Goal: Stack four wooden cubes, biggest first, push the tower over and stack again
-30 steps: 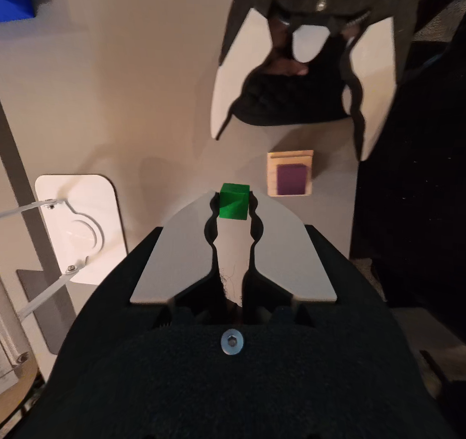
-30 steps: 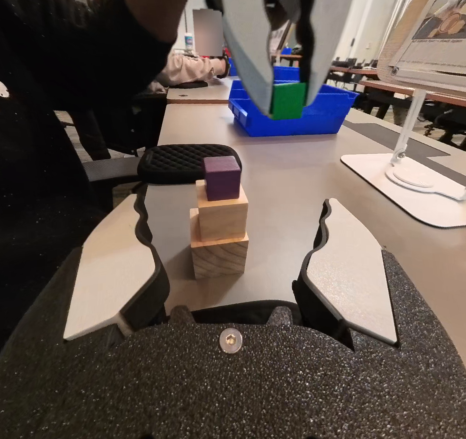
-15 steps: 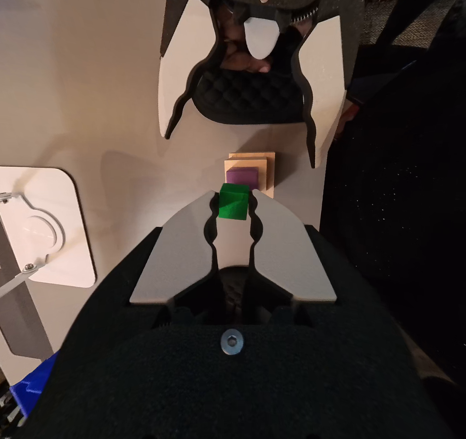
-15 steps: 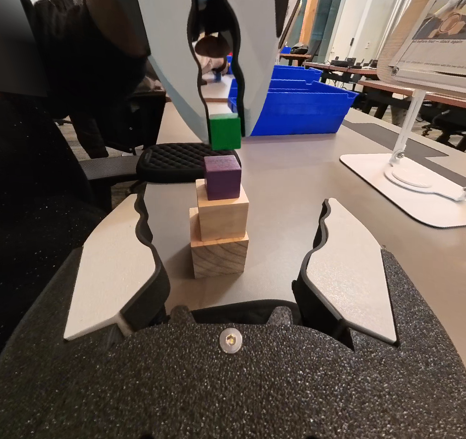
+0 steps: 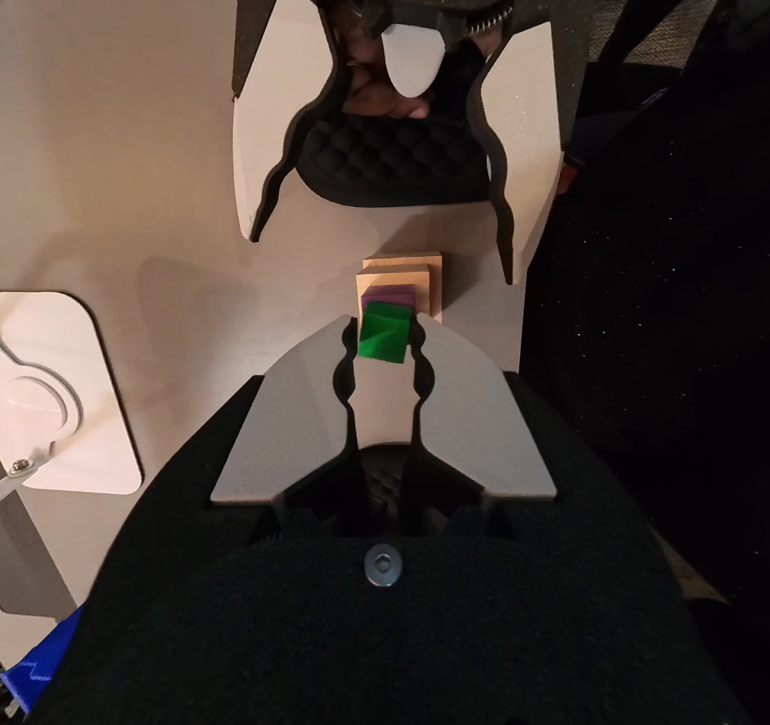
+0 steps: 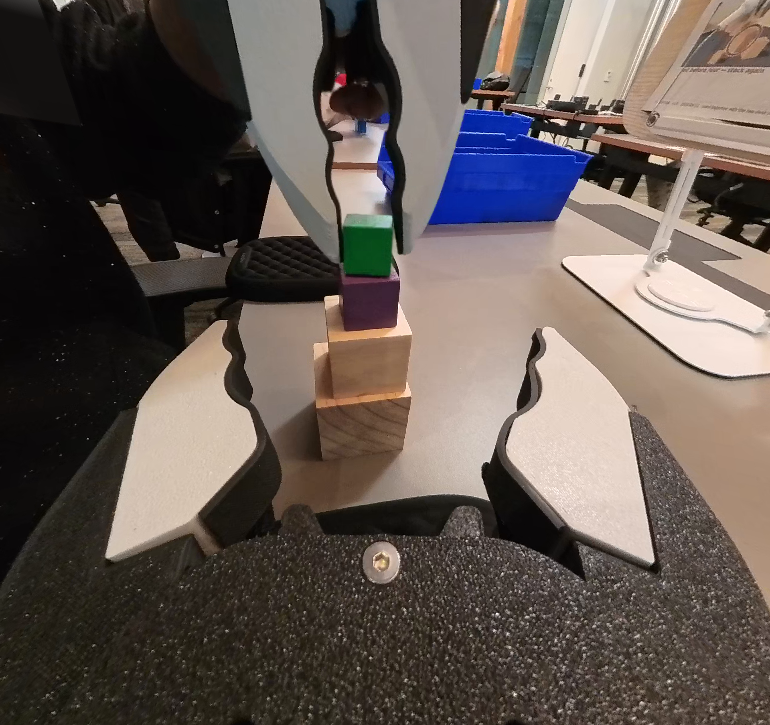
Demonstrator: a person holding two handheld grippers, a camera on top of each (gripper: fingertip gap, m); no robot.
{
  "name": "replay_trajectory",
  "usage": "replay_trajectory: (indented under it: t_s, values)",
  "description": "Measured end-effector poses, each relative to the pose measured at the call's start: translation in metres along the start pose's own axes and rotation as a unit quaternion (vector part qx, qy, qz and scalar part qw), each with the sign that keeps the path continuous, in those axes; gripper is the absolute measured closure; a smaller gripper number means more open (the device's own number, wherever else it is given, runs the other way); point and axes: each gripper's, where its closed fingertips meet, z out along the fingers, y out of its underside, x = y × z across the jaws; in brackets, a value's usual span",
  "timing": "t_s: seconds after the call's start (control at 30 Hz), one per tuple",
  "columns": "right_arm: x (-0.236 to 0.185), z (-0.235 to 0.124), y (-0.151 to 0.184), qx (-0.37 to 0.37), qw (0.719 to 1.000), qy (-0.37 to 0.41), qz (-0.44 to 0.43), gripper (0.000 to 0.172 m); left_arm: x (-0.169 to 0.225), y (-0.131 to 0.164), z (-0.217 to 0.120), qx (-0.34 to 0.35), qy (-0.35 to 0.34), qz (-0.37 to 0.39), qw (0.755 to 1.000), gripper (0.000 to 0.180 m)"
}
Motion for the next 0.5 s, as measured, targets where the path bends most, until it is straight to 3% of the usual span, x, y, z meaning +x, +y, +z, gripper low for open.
replay_trajectory:
  t_s: [0.13, 0.3, 0.4, 0.5]
  values:
    - [0.000, 0.000, 0.000, 0.000, 1.000, 0.000, 0.001, 0.046, 0.001, 0.004, 0.001, -0.010, 0.002, 0.003, 1.000, 0.138]
    - [0.000, 0.000, 0.000, 0.000, 1.000, 0.000, 0.000, 0.046, -0.004, 0.005, -0.004, 0.004, -0.010, -0.007, 1.000, 0.127]
    - [0.000, 0.000, 0.000, 0.001, 1.000, 0.000, 0.000, 0.047, -0.007, 0.004, -0.012, 0.053, -0.024, -0.019, 0.998, 0.105]
    - [0.001, 0.000, -0.001, 0.003, 1.000, 0.000, 0.001, 0.047, -0.006, -0.001, -0.024, 0.148, -0.041, -0.037, 0.987, 0.084]
